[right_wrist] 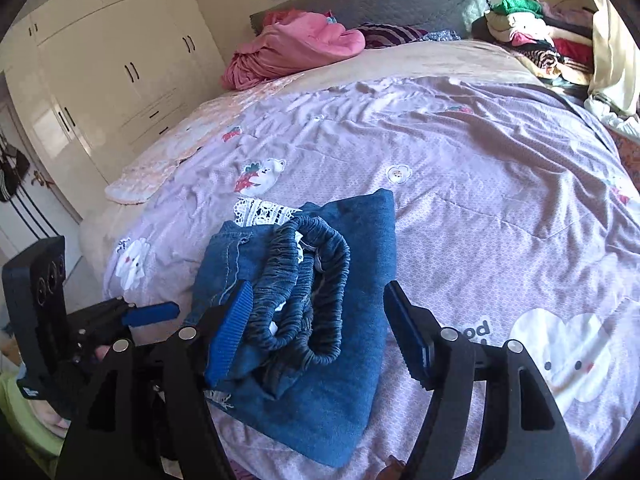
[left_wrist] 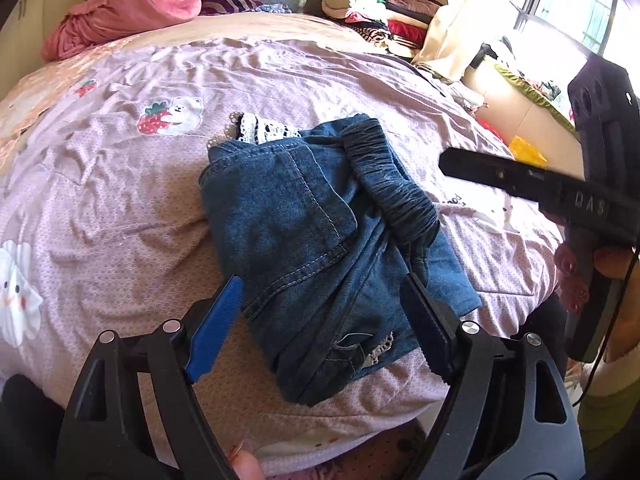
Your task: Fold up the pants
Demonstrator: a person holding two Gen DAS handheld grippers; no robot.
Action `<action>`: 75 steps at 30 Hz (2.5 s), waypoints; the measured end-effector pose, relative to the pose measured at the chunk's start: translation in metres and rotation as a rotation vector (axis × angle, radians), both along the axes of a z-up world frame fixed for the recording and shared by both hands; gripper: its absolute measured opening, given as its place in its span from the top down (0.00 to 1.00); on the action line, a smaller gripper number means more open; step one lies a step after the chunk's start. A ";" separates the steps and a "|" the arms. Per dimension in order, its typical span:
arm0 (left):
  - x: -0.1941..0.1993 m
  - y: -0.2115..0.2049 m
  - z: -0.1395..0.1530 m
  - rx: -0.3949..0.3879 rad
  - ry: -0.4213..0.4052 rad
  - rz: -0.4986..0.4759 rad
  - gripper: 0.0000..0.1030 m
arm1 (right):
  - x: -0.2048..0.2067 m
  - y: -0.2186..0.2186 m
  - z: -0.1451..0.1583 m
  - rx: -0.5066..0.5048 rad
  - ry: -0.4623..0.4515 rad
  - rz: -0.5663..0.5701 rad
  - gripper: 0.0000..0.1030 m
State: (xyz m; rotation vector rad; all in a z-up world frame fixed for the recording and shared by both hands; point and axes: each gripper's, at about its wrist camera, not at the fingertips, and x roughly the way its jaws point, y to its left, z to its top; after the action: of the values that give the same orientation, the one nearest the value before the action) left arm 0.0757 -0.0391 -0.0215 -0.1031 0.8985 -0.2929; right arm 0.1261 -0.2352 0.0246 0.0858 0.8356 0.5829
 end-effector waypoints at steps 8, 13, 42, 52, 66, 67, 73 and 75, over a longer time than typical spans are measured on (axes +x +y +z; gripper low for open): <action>-0.006 0.019 0.013 -0.028 -0.020 0.047 0.26 | -0.028 0.006 0.002 -0.067 -0.051 0.005 0.30; -0.009 0.032 0.017 -0.033 -0.021 0.071 0.25 | -0.039 0.010 -0.003 -0.085 -0.048 0.030 0.30; -0.018 -0.042 -0.018 0.107 -0.005 -0.223 0.83 | -0.003 0.010 -0.033 0.057 0.125 0.166 0.75; -0.026 -0.047 -0.031 0.097 0.023 -0.248 0.83 | -0.019 0.002 -0.054 0.054 0.149 0.126 0.77; -0.036 -0.037 0.003 0.085 -0.041 -0.219 0.64 | -0.041 -0.008 -0.010 -0.007 -0.004 0.040 0.46; -0.036 -0.036 0.004 0.085 -0.043 -0.217 0.62 | -0.042 -0.009 -0.008 -0.007 -0.006 0.035 0.45; -0.036 -0.031 0.014 0.080 -0.058 -0.198 0.52 | -0.045 -0.014 -0.003 0.000 -0.024 0.004 0.39; -0.036 -0.031 0.016 0.083 -0.065 -0.190 0.48 | -0.046 -0.016 -0.002 0.007 -0.029 -0.007 0.36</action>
State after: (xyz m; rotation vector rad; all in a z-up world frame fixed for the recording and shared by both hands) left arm 0.0393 -0.0697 -0.0053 0.0685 0.8564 -0.4332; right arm 0.0799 -0.2513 0.0230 0.0867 0.8050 0.5800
